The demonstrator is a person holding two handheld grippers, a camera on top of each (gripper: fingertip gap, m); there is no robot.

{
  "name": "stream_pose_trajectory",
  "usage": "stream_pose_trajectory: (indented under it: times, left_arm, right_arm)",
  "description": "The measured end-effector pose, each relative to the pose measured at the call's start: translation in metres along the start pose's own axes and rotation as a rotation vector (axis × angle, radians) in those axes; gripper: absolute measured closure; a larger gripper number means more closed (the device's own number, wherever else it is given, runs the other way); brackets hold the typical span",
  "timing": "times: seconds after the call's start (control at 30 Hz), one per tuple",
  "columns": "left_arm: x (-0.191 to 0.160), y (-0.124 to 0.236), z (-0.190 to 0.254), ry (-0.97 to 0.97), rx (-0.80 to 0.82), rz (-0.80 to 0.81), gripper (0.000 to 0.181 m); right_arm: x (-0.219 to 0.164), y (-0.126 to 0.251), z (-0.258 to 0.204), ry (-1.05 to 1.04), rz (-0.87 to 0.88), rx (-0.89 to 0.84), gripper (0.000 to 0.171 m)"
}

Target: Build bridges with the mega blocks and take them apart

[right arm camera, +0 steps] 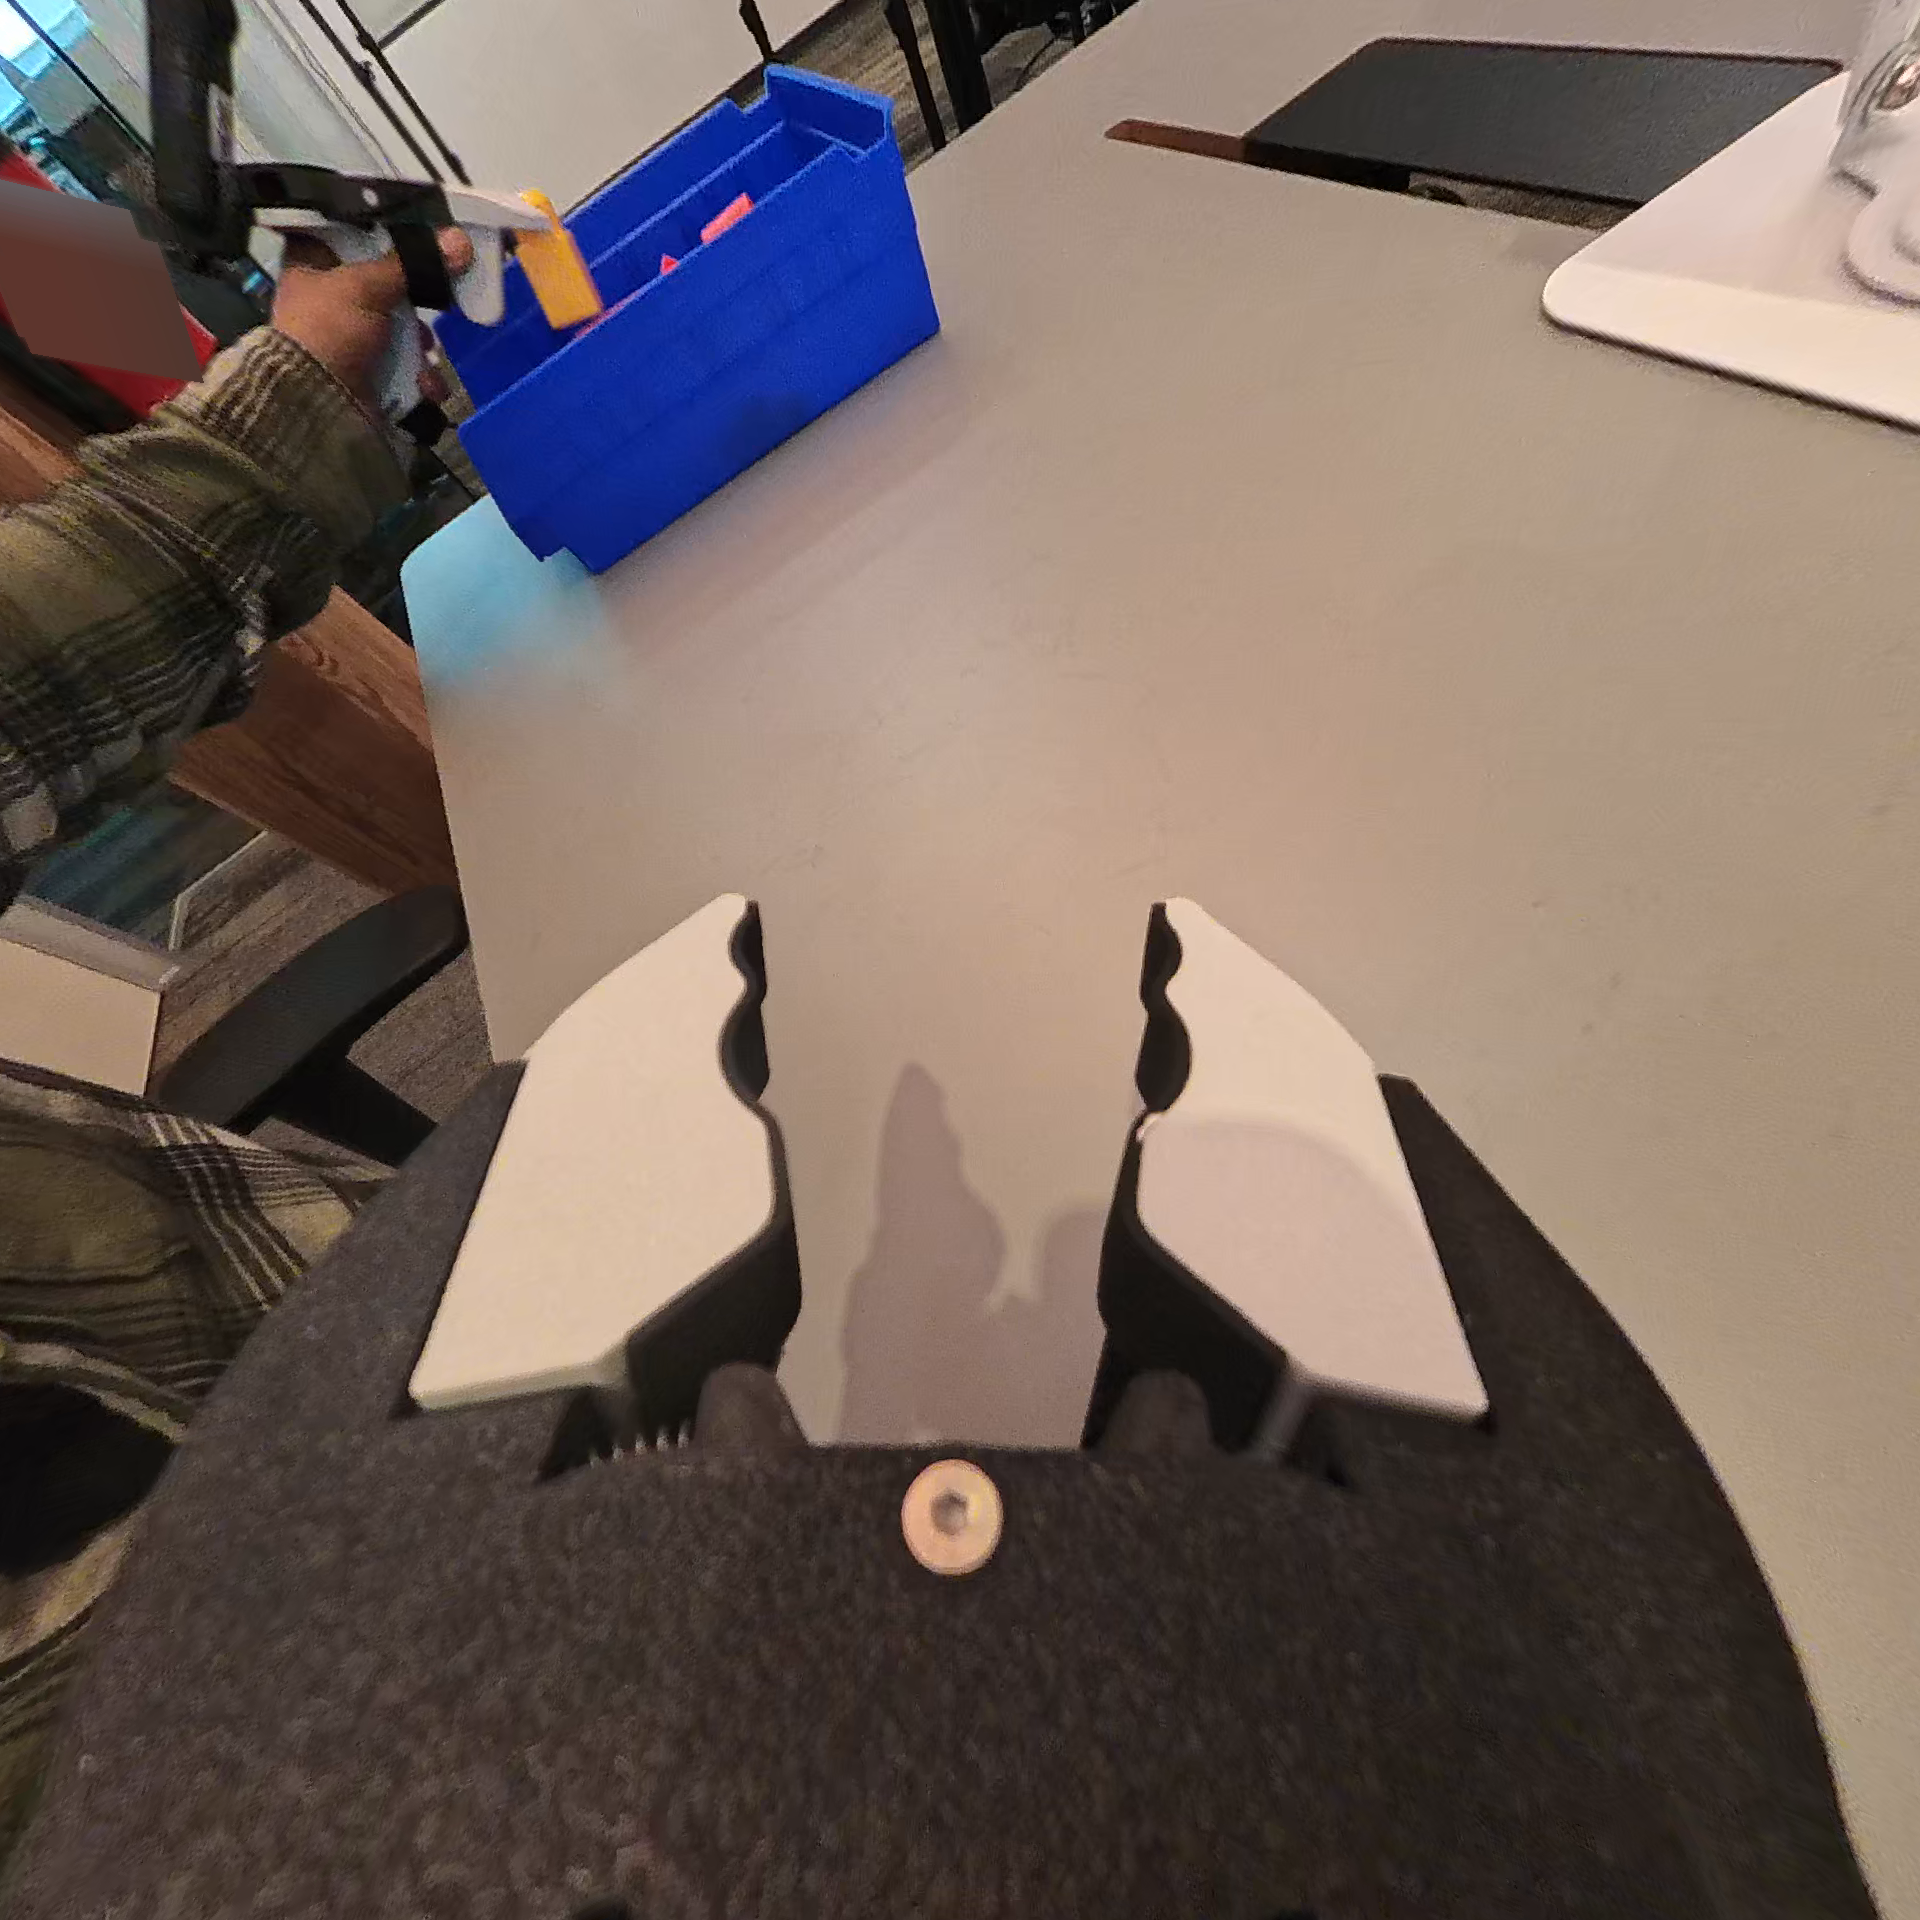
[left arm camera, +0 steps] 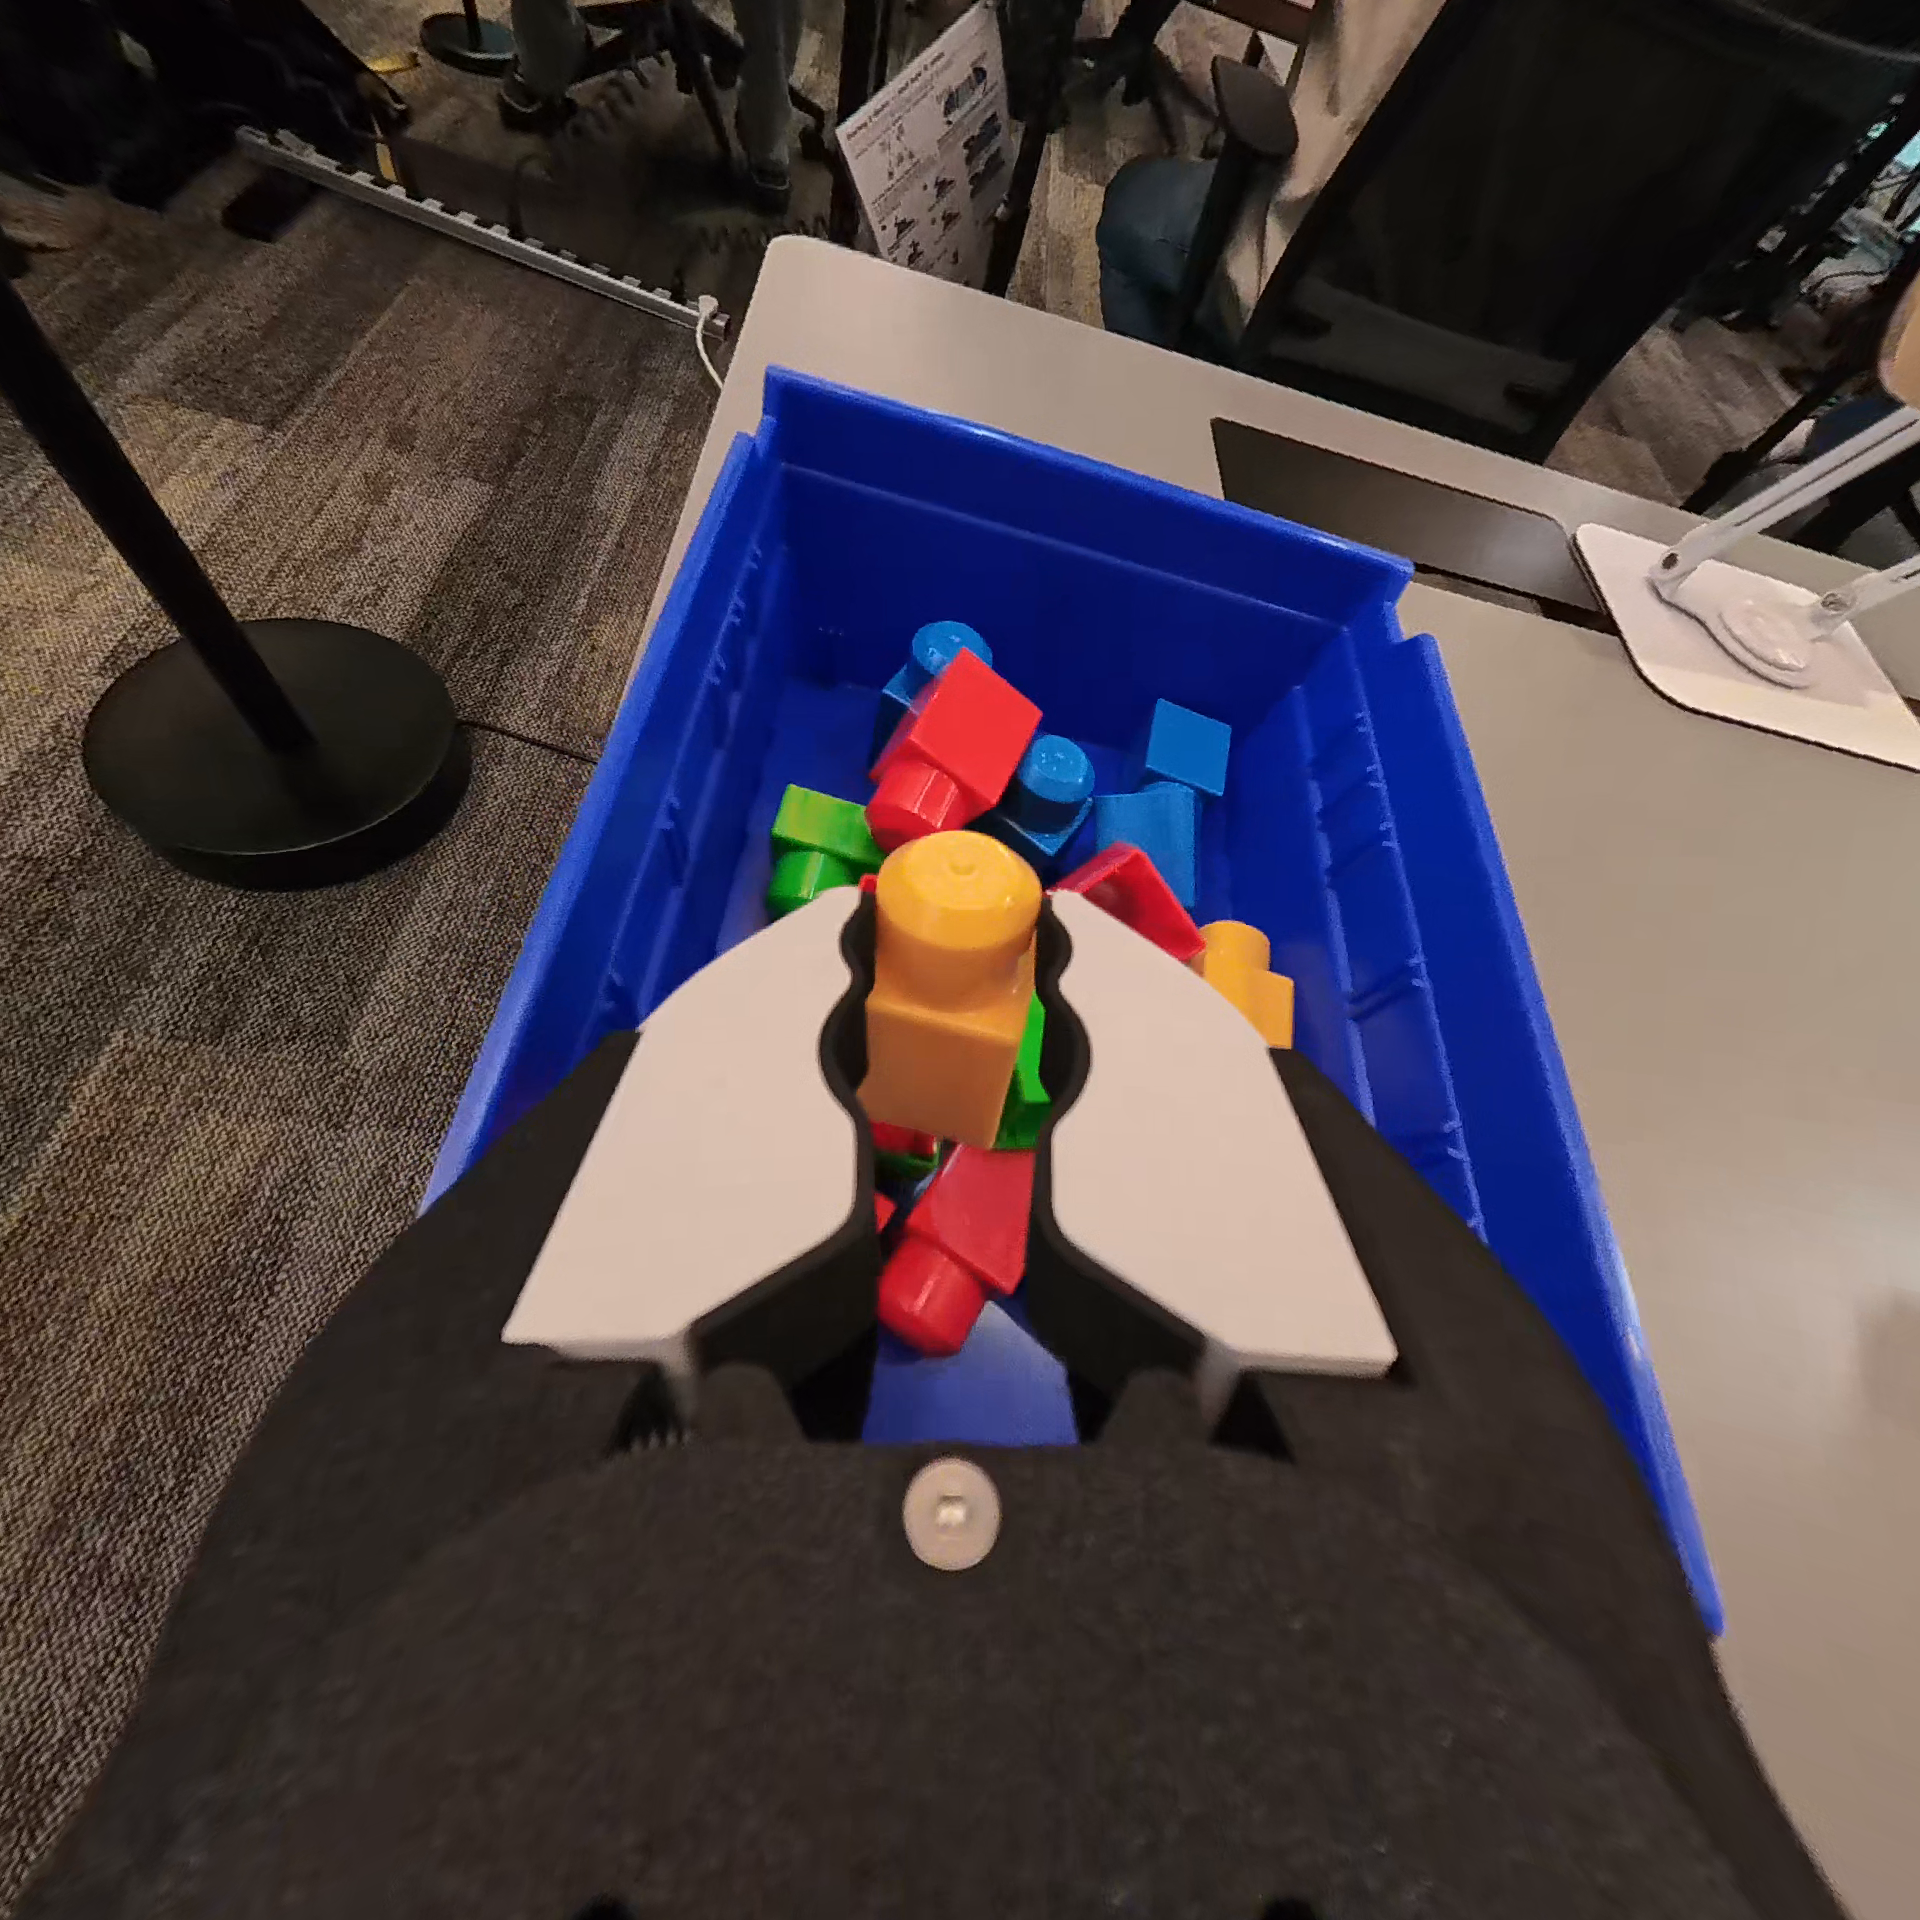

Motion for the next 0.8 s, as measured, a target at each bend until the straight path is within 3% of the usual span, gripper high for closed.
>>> stream_pose_trajectory:
  times: [0.1, 0.23, 0.43, 0.6, 0.8]
  left_arm:
    - [-0.005, -0.007, -0.004, 0.012, -0.011, -0.033, 0.15]
    - [-0.001, -0.011, -0.006, 0.081, -0.063, -0.028, 0.135]
    - [0.049, 0.001, 0.02, 0.024, -0.138, 0.058, 0.115]
    - [0.086, 0.012, 0.122, -0.113, -0.354, 0.104, 0.115]
    - [0.039, 0.025, 0.293, -0.155, -0.793, 0.056, 0.117]
  right_arm:
    - [0.002, 0.003, 0.0, 0.0, 0.011, 0.002, 0.102]
    - [0.001, 0.004, 0.001, -0.006, 0.011, 0.007, 0.102]
    - [0.001, 0.004, 0.002, -0.01, 0.015, 0.006, 0.101]
    - [-0.001, 0.001, 0.004, -0.01, 0.005, -0.001, 0.101]
    - [0.0, 0.001, 0.004, 0.003, -0.002, -0.028, 0.101]
Point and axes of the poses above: each gripper's, where its closed fingertips meet, y back along the fingers, x out of its top, z = x × y across the jaws, the point moved 4 cm from there along y, back along the fingers, and after that the axes turned 12 degrees about z, right-handed, at the moved point
